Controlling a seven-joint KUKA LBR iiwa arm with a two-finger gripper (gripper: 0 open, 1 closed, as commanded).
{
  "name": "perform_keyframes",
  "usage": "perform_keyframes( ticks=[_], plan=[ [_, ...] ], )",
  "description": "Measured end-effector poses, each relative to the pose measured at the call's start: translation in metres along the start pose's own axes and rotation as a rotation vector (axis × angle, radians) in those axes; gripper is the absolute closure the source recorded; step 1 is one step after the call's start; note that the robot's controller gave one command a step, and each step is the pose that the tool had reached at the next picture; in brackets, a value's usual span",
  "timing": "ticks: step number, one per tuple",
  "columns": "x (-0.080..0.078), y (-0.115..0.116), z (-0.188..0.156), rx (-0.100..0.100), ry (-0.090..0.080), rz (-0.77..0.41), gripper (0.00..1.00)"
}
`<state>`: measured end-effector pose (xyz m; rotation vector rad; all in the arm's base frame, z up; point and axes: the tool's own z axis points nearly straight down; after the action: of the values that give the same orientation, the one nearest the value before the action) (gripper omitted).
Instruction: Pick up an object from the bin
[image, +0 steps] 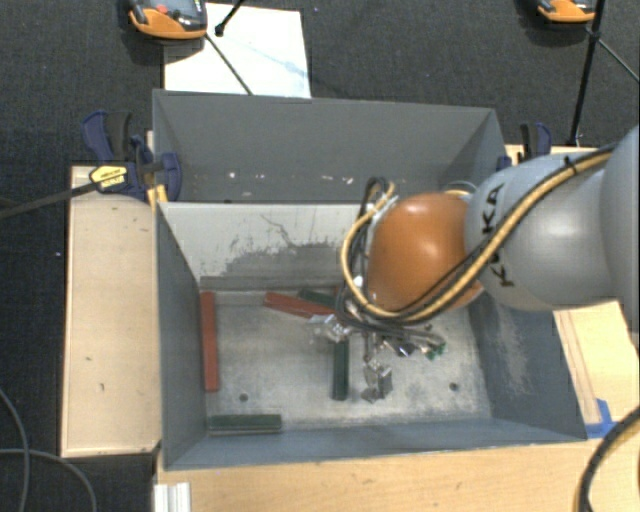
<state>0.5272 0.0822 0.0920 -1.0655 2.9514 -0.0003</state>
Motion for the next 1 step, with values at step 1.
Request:
perform_keyframes(
  ticks=[1],
  plan=[
    [0.0017, 0.0012, 0.0216, -0.003, 0.003, -0.24, 1.0]
  ],
)
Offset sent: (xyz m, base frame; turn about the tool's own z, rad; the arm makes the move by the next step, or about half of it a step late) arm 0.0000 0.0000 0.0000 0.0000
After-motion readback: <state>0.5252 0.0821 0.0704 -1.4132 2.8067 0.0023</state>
